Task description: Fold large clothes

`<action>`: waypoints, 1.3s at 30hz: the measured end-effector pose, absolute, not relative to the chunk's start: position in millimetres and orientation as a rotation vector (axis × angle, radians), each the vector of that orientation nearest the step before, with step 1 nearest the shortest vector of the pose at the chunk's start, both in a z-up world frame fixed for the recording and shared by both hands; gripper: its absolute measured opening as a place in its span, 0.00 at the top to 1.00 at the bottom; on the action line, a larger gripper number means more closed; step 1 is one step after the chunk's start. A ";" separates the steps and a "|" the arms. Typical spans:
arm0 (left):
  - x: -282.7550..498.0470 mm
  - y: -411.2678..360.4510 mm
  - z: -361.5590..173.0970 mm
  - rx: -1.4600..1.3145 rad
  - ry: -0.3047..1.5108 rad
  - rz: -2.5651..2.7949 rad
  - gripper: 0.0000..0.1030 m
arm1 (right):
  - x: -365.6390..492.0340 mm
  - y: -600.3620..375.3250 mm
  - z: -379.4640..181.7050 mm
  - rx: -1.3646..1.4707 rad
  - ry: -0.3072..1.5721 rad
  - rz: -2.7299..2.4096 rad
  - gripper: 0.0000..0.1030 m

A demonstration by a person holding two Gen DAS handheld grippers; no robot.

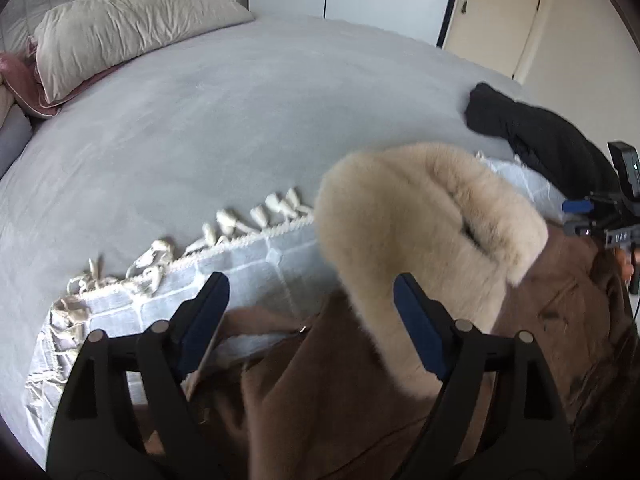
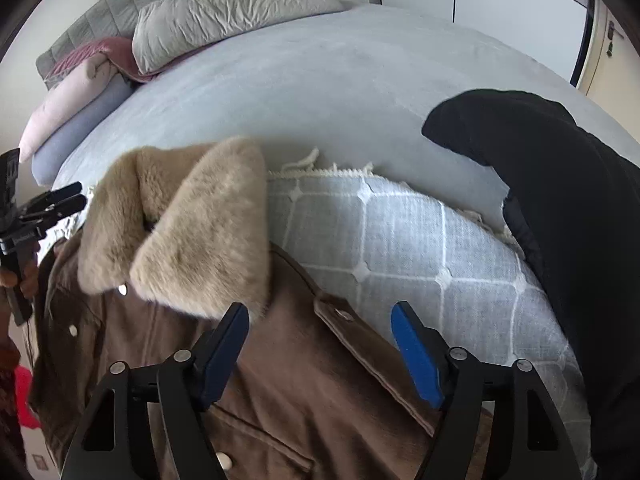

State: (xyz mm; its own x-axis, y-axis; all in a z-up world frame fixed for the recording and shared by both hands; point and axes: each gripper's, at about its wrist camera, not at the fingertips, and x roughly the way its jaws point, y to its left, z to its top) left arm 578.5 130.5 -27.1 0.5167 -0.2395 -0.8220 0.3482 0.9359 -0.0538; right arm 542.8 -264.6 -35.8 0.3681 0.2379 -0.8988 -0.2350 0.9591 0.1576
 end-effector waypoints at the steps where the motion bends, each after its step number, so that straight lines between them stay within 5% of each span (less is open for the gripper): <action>1: 576.4 142.8 -39.2 0.142 1.018 -0.344 0.18 | 540.7 -269.7 -45.4 -0.001 1.187 0.314 0.23; 4: 573.2 169.4 -76.0 0.091 1.196 -0.373 0.18 | 535.8 -277.1 -78.7 -0.032 1.272 0.306 0.23; 7: 554.6 166.4 -89.2 0.083 1.153 -0.391 0.22 | 522.7 -268.3 -92.2 -0.081 1.217 0.260 0.25; 9: 545.0 158.3 -89.7 0.068 1.114 -0.369 0.67 | 511.8 -256.4 -87.0 -0.102 1.167 0.233 0.52; 10: 540.7 155.2 -88.8 0.041 1.098 -0.324 0.74 | 507.7 -253.2 -83.8 -0.093 1.155 0.224 0.83; 12: 532.4 147.7 -84.3 0.017 1.055 -0.254 0.92 | 495.6 -243.5 -76.3 -0.099 1.120 0.171 0.90; 15: 519.4 139.9 -63.3 0.047 0.929 -0.174 0.94 | 480.2 -239.2 -52.7 -0.144 0.990 0.077 0.92; 21: 521.1 123.7 -12.4 0.045 0.678 -0.128 0.91 | 485.3 -249.5 7.3 -0.186 0.681 -0.136 0.92; 24: 553.2 123.2 -41.0 0.059 0.818 -0.036 0.69 | 515.2 -254.4 -14.7 -0.153 0.785 -0.190 0.86; 28: 552.8 122.9 -56.0 0.075 0.900 -0.038 0.52 | 529.8 -261.0 -52.4 -0.085 0.962 -0.157 0.78; 30: 531.1 125.3 -43.3 0.104 0.877 -0.075 0.28 | 516.6 -268.7 -42.3 -0.059 0.932 -0.106 0.69; 32: 510.2 126.3 -25.6 0.128 0.854 -0.088 0.25 | 501.6 -275.3 -21.6 -0.039 0.894 -0.080 0.43; 35: 485.1 135.4 -6.2 0.115 0.883 -0.122 0.23 | 477.0 -279.4 11.7 -0.029 0.858 -0.049 0.30; 39: 438.4 148.8 9.7 0.081 0.908 -0.168 0.22 | 437.5 -273.9 36.1 -0.015 0.868 -0.017 0.25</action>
State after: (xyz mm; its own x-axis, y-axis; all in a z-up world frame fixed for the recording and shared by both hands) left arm 438.4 148.8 9.7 0.6031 -0.1108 -0.7899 0.1790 0.9839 -0.0014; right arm 437.5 -273.9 36.1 0.6459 -0.0212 -0.7631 0.0087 0.9998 -0.0203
